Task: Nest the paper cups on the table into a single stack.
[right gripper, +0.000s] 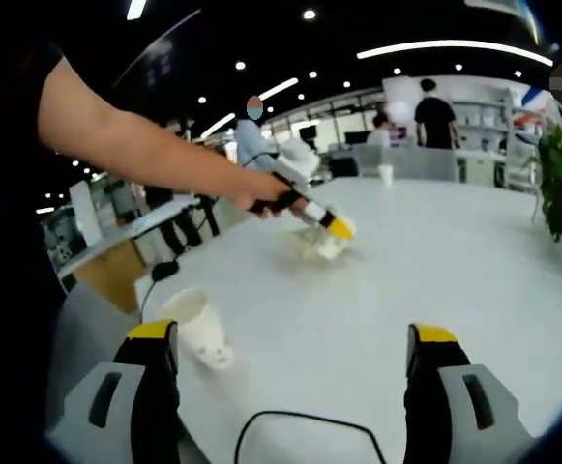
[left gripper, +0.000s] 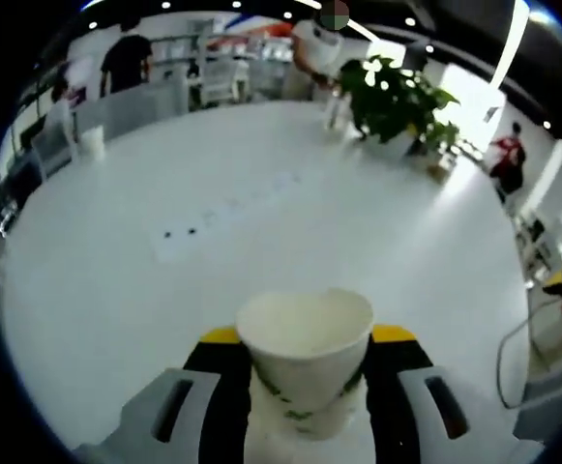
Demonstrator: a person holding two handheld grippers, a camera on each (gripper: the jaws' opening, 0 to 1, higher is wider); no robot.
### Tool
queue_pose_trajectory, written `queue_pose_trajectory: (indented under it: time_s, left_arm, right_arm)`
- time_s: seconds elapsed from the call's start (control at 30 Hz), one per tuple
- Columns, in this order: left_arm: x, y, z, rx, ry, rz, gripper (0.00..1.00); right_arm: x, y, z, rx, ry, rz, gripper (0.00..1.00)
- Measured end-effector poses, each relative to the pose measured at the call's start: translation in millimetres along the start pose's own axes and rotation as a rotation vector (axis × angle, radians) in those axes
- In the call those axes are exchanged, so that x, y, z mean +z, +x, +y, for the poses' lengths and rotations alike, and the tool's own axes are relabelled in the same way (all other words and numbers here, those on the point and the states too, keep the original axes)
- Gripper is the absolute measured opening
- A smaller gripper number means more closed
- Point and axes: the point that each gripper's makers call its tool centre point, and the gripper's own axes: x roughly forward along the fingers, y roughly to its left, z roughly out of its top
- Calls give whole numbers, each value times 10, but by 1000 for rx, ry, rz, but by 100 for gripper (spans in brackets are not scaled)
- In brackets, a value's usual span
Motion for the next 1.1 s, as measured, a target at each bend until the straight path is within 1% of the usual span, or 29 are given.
queue_pose_trajectory:
  time_s: [0.03,0.17,0.27,0.37,0.4,0.43,0.47,0.5,0.57,0.6,0.63,0.7,0.73,0.83,0.93,0.97,1.0,1.03,1.07,1.1]
  left_arm:
    - [19,-10,-8,-4,13,-14,43]
    - [97,-72,0,-9,21,-48,43]
    - [136,-83,29,-10,22,-59,43]
    - [202,-119,35,-14,25,-85,44]
    - [242,-122,26,-21,24,-101,44]
    - [315,-139,-1,-38,28,-136,44]
    - [371,-151,-3,-42,34,-153,44]
    - [401,-172,12,-34,41,-157,44]
    - [524,-202,10,-45,60,-199,44]
    - [547,-215,19,-41,62,-201,44]
    - [598,-234,35,-35,73,-220,44]
    - [789,-307,49,-41,95,-294,44]
    - [854,-341,57,-45,98,-320,44]
    - [976,-437,84,-50,103,-362,44]
    - [1025,-501,150,-46,119,-384,44]
    - [1050,-522,161,-51,114,-398,44]
    - [1088,-567,167,-57,118,-428,43]
    - [1115,-599,194,-49,132,-445,43]
    - [1105,-623,199,-47,133,-448,43]
    - [1143,-660,204,-56,131,-474,43]
  right_arm:
    - [3,0,4,0,-1,0,97]
    - [7,5,14,-1,-1,2,97]
    - [6,7,17,-1,-4,5,97]
    - [41,3,1,-1,-5,5,97]
    - [48,2,-2,-1,-6,4,97]
    - [74,5,-29,-1,-6,6,97]
    - [77,6,-32,-1,-6,6,97]
    - [89,8,-44,-1,-7,8,97]
    - [101,14,-52,0,-7,9,97]
    - [106,22,-57,1,-8,10,97]
    - [113,27,-61,1,-9,12,97]
    - [141,39,-69,3,-11,13,97]
    - [162,47,-76,3,-13,12,97]
    - [192,98,-61,2,-19,10,97]
    - [214,149,-44,2,-25,9,97]
    - [211,159,-34,2,-26,9,97]
    - [216,173,-27,3,-28,10,97]
    - [215,180,-20,4,-29,10,97]
    - [223,194,-16,5,-32,11,97]
    - [218,193,-10,6,-33,11,97]
